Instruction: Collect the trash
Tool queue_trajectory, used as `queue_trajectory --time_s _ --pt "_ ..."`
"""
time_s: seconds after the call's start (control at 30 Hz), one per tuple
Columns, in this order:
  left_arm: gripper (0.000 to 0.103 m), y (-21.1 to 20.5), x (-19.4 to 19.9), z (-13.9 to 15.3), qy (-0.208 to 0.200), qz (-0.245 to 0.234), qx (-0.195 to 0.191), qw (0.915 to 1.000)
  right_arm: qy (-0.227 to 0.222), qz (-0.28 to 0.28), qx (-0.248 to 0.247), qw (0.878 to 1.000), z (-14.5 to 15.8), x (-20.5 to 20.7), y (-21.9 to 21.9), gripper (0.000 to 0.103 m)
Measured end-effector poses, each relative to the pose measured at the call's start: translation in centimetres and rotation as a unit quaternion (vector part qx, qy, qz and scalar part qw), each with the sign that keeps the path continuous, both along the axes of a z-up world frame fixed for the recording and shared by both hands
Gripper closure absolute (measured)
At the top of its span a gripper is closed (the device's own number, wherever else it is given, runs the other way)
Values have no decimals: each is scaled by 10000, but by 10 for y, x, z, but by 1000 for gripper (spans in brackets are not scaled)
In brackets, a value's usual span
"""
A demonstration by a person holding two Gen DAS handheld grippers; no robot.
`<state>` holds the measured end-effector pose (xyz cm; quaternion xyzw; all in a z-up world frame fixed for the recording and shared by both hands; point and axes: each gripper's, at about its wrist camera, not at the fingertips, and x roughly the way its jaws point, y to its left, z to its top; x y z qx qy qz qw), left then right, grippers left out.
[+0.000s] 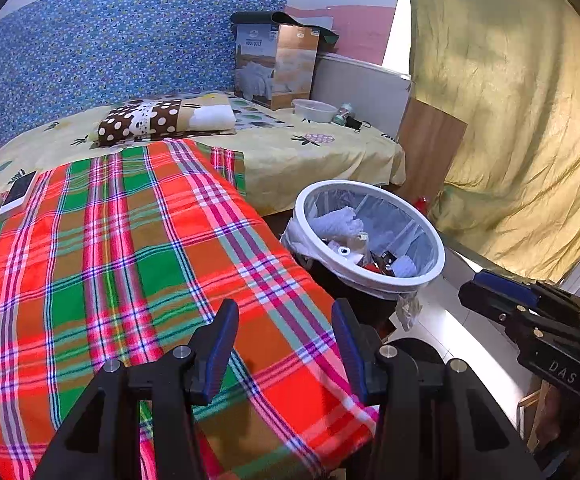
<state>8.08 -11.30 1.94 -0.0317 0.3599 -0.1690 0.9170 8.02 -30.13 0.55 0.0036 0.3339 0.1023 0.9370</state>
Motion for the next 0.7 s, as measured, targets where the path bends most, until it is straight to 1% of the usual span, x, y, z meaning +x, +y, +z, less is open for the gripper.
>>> queue_trajectory --time_s 0.3,0.7 --pt "55 5 -12 5 -79 48 7 10000 -62 -10 15 10000 0 -4 4 69" --pt "55 4 -13 5 -77 61 16 10000 -56 0 8 10000 -1 -6 5 69"
